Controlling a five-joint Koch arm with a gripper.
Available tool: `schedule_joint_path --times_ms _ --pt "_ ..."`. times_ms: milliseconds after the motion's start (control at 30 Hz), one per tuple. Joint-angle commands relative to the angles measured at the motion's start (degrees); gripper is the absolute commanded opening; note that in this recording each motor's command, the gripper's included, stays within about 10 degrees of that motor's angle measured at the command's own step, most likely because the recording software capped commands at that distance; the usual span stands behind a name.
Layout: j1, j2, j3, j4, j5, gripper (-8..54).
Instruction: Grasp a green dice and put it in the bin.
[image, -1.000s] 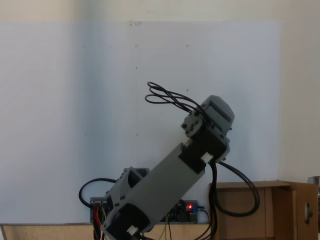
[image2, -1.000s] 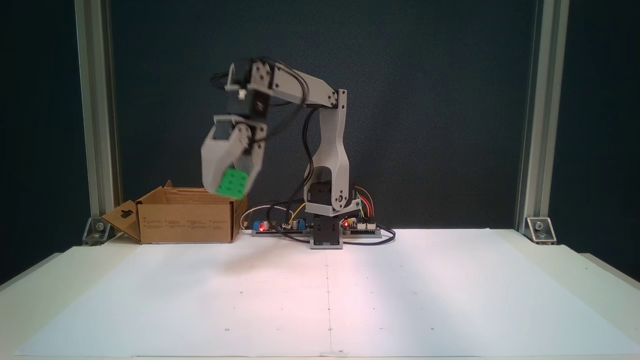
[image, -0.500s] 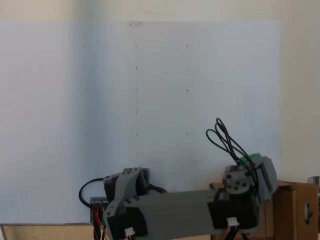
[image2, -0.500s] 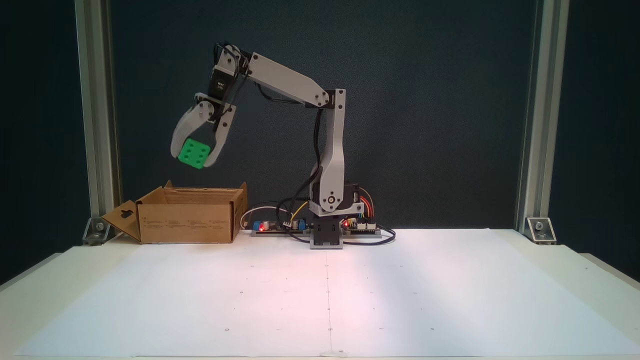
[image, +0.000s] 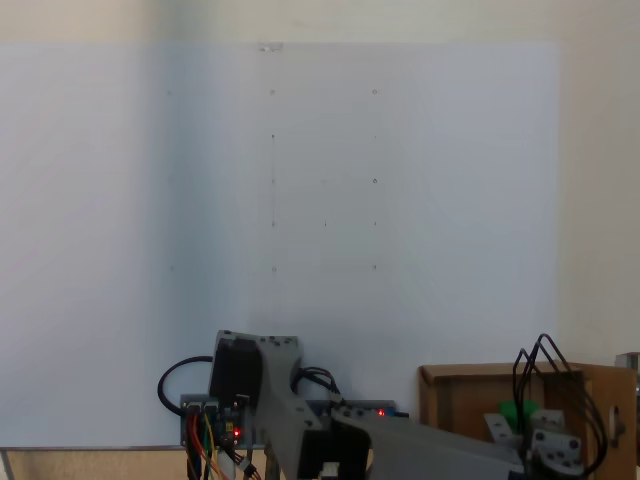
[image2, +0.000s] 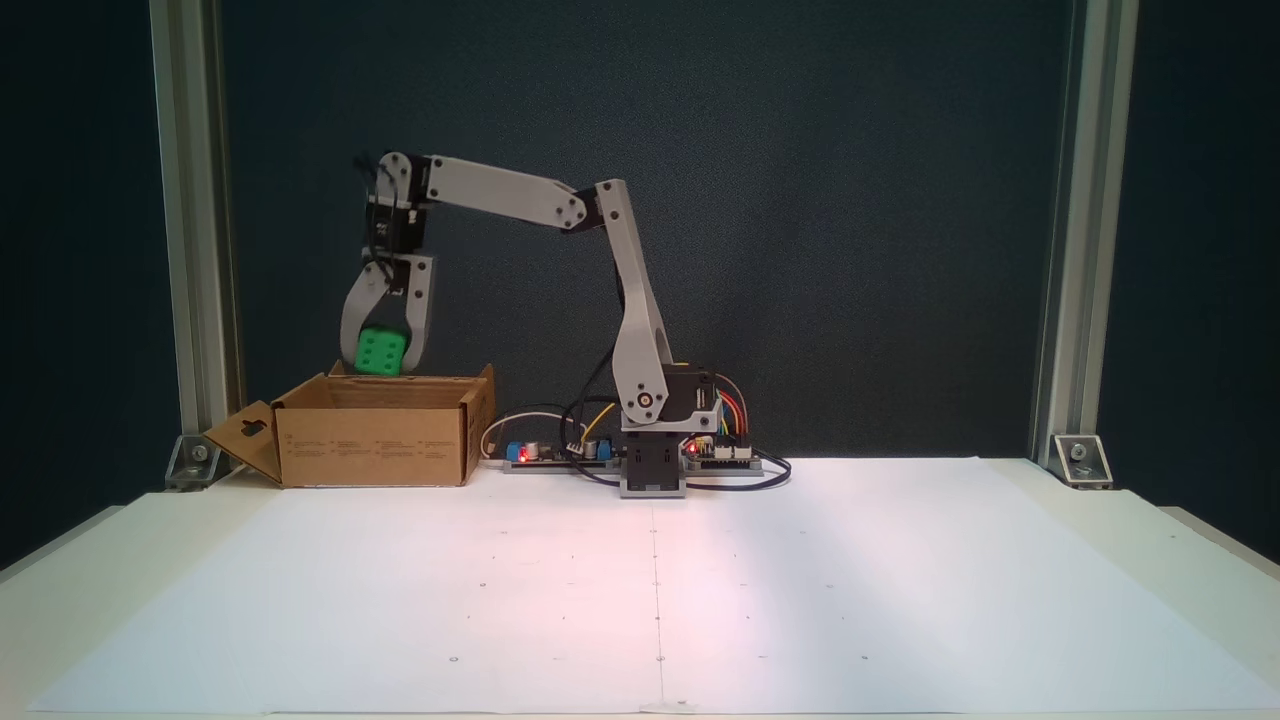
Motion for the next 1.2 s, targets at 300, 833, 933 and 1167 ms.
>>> schedule_joint_path --times_ms 300,833,933,1167 --pt "1.14 -1.41 -1.32 -3.34 -4.04 22.3" --pt "-10.37 8.61 -4.66 -8.17 5.27 41.7" --pt "-20.04 14.15 -4.75 -11.78 12.64 41.9" --pt "-49.2 19.42 -4.75 -20.39 20.92 43.4"
